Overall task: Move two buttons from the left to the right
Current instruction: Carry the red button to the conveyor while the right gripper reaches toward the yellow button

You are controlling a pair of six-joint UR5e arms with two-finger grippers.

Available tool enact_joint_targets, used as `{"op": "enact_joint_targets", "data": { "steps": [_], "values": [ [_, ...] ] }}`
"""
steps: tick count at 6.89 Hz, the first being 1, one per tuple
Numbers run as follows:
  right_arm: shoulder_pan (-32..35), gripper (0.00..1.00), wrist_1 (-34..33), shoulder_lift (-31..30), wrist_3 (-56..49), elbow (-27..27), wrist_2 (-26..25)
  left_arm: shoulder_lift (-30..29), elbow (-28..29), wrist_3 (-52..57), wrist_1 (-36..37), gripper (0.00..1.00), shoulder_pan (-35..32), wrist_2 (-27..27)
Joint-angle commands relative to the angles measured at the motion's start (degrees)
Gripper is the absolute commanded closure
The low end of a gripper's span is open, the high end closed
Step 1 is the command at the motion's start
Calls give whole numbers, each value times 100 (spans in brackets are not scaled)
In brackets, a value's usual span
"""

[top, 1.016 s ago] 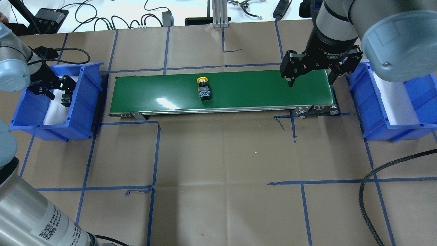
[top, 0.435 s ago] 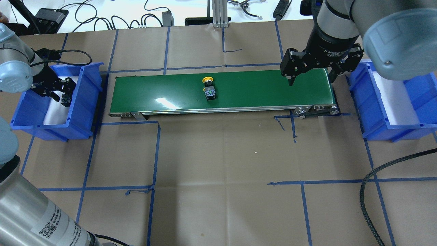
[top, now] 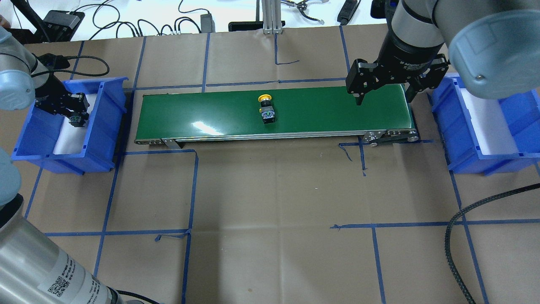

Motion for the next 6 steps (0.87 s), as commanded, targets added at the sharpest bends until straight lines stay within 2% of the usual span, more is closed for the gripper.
{"op": "enact_joint_targets", "data": {
  "steps": [1, 2, 4, 6],
  "values": [
    [1, 0, 3, 2, -7, 7, 1, 626, 83, 35, -644, 100, 22, 43],
    [1, 0, 3, 2, -7, 7, -7, 960, 100, 105, -987, 100, 22, 78],
    [1, 0, -6, 11, -51, 51, -7, 1401, 485, 97, -2093, 100, 13, 139],
    [10, 0, -32, 133, -60, 69, 27, 1464, 593, -104, -2318, 100, -161, 114]
  ]
}}
